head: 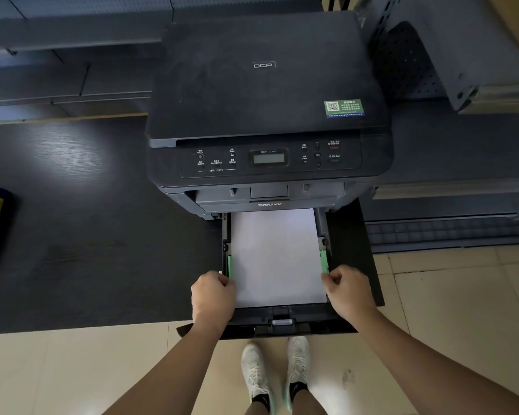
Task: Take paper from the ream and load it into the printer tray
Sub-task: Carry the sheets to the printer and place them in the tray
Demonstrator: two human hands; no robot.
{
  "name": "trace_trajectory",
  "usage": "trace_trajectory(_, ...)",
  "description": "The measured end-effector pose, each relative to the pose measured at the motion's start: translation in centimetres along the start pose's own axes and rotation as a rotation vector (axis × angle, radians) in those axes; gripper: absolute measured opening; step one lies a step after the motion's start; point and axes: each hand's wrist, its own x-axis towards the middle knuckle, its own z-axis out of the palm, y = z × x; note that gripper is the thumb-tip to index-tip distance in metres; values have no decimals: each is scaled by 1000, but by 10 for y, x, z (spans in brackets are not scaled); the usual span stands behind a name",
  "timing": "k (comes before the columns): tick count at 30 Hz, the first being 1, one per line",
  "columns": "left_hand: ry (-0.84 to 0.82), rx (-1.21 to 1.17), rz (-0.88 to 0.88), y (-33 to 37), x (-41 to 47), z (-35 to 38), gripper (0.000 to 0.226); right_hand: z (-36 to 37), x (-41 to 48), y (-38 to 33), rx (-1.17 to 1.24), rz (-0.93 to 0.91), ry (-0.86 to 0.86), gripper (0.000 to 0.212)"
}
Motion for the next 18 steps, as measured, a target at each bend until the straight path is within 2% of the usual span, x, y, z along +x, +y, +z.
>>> trace_trajectory(7, 11, 0, -10, -3, 2, 1, 35, -1, -1, 0, -5, 7, 30, 17)
trace_trajectory(18, 2, 4, -15, -5, 5, 4, 24, -4, -7, -7, 12, 2, 38, 18)
